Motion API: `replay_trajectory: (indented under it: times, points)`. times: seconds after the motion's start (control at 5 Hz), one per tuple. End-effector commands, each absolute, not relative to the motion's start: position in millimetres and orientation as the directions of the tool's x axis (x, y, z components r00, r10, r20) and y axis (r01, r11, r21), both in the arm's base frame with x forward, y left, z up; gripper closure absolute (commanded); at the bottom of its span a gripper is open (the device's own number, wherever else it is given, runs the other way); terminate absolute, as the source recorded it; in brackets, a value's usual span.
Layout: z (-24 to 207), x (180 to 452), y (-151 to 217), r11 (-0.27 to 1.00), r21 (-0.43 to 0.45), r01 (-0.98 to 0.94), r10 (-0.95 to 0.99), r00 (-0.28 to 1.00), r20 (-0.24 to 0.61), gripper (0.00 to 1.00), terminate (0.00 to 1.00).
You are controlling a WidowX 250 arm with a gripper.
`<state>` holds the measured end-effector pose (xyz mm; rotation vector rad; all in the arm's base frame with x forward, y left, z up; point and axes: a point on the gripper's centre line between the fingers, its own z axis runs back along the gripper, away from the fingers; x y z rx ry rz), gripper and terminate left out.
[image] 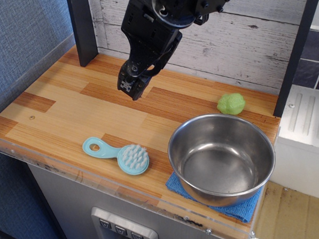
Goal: PICK UP THE BRUSH AND KEEP ANOTHER SIDE OF THE TABLE
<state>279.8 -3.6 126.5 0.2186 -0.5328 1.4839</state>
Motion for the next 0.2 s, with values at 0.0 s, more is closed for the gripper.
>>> replay_trajectory:
  times: [0.0]
  points:
    - [140.3, 271.6, -7.6, 0.096, -0.229, -0.969, 0.891, -0.019, 0.454, 0.0, 1.0]
